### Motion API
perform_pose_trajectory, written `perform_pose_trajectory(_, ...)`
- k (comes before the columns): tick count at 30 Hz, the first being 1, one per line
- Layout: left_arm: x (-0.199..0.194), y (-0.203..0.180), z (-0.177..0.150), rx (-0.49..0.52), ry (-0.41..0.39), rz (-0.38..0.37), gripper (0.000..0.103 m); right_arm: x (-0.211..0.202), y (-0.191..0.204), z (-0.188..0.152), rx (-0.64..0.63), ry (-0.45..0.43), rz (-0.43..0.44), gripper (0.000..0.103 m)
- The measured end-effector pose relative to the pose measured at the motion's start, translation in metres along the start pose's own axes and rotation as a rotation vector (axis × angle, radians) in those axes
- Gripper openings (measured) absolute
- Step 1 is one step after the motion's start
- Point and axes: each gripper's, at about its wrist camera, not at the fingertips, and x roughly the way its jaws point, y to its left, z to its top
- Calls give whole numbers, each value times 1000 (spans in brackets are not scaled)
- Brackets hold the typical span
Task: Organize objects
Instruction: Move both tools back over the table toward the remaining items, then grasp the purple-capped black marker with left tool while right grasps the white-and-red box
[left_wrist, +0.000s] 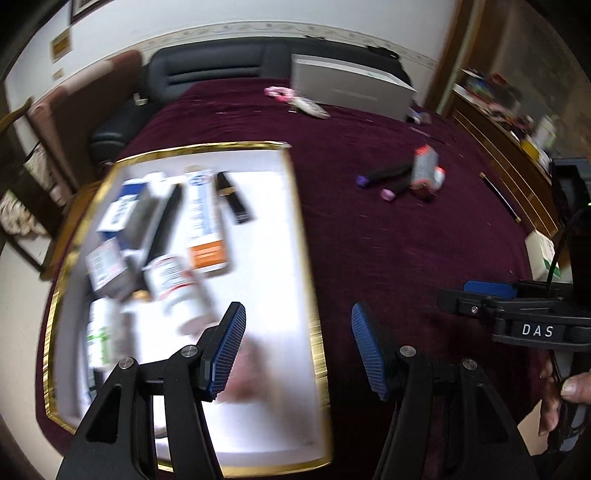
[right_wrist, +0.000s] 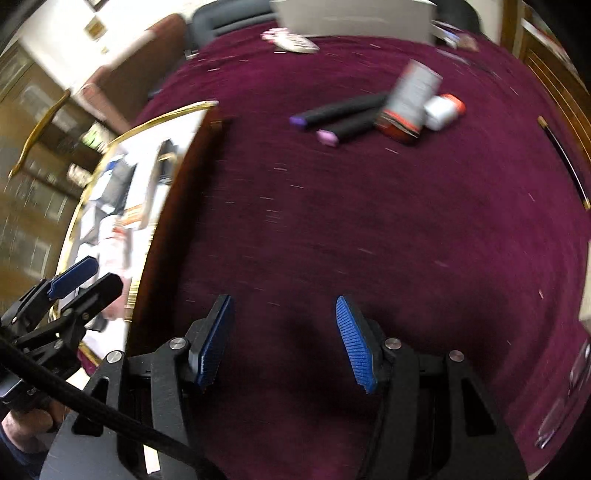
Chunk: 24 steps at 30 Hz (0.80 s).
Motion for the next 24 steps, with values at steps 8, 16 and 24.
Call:
perform_pose_trajectory(8,22,-55,57,127,-26,-98,54,-17,-68,-18,128,-16,-35,56)
perform_pose_trajectory(16,97,-85,146,256,5,-57,53,-33,-115,-38,168,-19,-72,56)
perform_pose_trajectory(24,156,-98,161,376,90,-38,49,-46,-154,-59,187,-15,-118,56)
